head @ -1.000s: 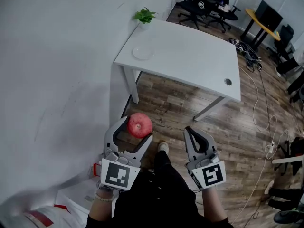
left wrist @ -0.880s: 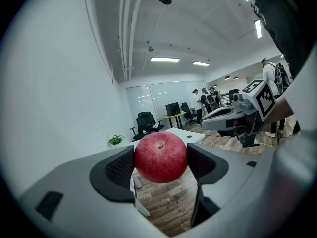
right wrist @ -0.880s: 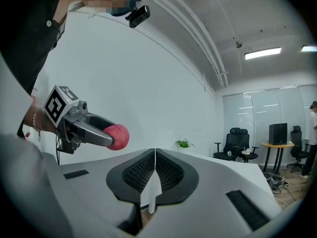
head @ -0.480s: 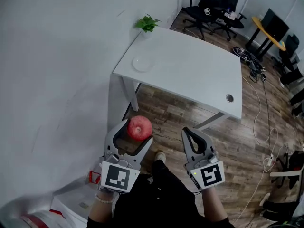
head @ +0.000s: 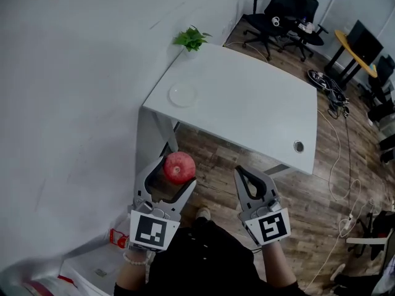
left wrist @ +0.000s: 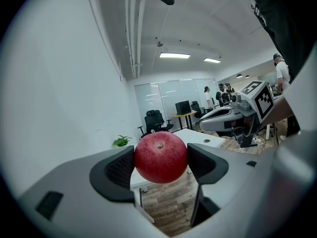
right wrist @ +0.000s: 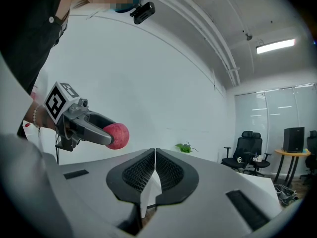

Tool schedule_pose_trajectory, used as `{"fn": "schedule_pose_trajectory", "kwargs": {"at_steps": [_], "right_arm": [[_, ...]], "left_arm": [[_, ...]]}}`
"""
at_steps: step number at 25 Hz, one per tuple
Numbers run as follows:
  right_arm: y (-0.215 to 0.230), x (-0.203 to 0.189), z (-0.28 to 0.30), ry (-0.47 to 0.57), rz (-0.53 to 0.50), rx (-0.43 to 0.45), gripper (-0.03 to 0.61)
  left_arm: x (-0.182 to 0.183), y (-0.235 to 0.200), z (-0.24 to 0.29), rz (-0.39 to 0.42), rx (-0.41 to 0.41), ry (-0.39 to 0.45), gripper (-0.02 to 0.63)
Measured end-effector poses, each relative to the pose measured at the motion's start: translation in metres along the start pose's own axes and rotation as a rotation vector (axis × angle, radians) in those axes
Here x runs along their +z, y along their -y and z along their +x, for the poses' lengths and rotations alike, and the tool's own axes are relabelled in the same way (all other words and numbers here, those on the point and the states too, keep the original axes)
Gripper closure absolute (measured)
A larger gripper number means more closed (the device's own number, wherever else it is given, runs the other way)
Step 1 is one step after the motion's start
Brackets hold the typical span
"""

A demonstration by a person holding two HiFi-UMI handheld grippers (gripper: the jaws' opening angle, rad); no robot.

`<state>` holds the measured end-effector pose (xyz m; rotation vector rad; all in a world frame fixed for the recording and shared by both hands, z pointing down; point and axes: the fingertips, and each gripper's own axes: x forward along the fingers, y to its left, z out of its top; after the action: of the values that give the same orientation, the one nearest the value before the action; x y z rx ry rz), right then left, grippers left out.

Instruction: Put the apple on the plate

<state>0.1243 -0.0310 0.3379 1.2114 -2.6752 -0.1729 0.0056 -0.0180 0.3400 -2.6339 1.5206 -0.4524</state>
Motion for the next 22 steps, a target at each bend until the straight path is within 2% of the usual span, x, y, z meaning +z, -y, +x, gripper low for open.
{"fn": "schedule_pose_trajectory", "kwargs": {"at_steps": [12,17,22], "right_arm": [[0.048,-0.011,0.021,0.004,0.006,0.044,0.537],[0.054,-0.022,0.019,-0.011,0.005,0.052,0.537],[0.058,-0.023,0.022,-0.014,0.009,0.053,0.537]], "left_arm": [[0.007,-0.005,0.051,-0.023,0.049,-0.022,0.267],[0.006,-0.004,0.059,0.006,0.046,-0.018,0.267],[0.005,-0.009,0.062,-0.011,0.061,-0.051,0.267]]}}
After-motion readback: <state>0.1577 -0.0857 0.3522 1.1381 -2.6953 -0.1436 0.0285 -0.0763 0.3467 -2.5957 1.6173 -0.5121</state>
